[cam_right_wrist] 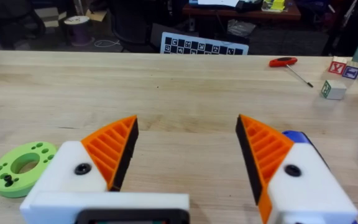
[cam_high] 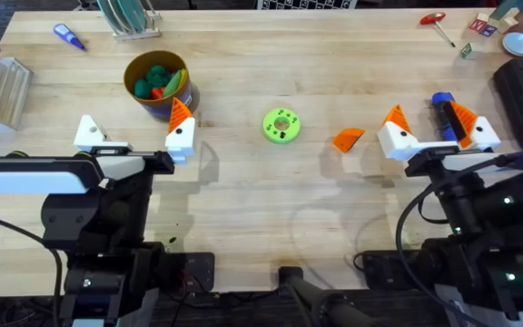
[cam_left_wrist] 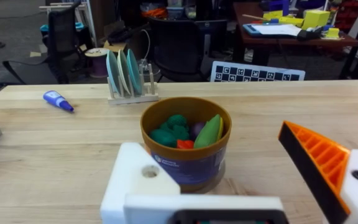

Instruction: Pick up the gripper from the table and insert it into the empty holder that is missing its gripper. Then pick up a screw, insert it into the mounting hole, and use the screwdriver to tighten it. Finally, clean up the table by picking up the vegetable and placing it into the bucket.

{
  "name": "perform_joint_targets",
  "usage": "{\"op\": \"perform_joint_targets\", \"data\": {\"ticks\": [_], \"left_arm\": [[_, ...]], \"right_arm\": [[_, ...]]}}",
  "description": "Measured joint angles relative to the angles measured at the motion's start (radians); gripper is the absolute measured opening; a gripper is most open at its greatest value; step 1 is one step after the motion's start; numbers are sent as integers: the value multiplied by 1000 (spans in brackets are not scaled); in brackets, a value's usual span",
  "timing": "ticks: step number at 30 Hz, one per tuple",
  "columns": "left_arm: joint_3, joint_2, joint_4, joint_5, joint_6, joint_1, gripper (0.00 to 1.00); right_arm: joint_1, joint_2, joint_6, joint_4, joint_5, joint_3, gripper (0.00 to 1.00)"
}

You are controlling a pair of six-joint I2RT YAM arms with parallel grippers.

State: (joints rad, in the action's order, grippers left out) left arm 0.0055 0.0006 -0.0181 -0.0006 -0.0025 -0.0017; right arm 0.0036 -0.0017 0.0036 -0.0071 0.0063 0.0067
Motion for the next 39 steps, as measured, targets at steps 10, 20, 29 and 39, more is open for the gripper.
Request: {"op": "perform_joint_targets", "data": {"ticks": [10,20,29,39], "left_arm": [[0,0,0,0,2,0,979],[145,25,-196,-61,-41,0,982],[665,416,-681,-170,-104,0,982],[835,837,-803,-176,-108,0,981]], "right_arm": [[0,0,4,-3,0,0,964],[0,2,7,-150,19,70,964],[0,191,7,-530,41,433,964],[0,408,7,-571,41,613,964]]}}
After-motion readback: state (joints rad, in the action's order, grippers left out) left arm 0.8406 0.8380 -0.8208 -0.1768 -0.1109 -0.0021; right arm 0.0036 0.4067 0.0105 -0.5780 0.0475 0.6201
